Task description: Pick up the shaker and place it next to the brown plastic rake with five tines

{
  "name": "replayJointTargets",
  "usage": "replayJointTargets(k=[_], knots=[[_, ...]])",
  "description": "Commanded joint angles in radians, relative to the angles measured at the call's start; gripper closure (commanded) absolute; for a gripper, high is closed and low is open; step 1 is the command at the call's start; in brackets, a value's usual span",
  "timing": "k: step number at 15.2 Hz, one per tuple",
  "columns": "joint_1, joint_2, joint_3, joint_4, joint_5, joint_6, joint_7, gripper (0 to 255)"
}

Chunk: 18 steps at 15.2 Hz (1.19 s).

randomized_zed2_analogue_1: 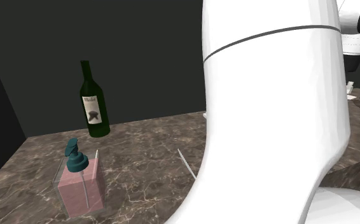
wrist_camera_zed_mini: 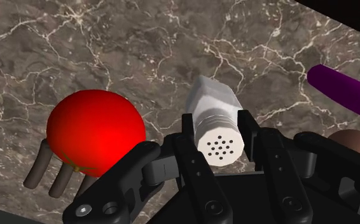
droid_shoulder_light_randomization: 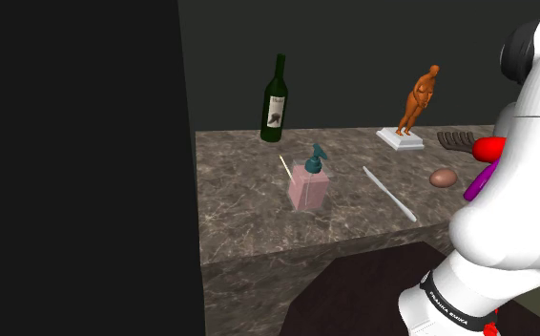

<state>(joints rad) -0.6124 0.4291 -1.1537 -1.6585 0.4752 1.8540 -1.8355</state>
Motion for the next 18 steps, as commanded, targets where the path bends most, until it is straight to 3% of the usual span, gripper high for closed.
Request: replayJointTargets(k=[1, 18], knots=[[-0.003, 0.007, 0.006, -0.019, 0.009, 0.022, -0.008, 255], [-0.040, 0.088, 0.083, -0.152, 0.109, 0.198, -0.080, 255]])
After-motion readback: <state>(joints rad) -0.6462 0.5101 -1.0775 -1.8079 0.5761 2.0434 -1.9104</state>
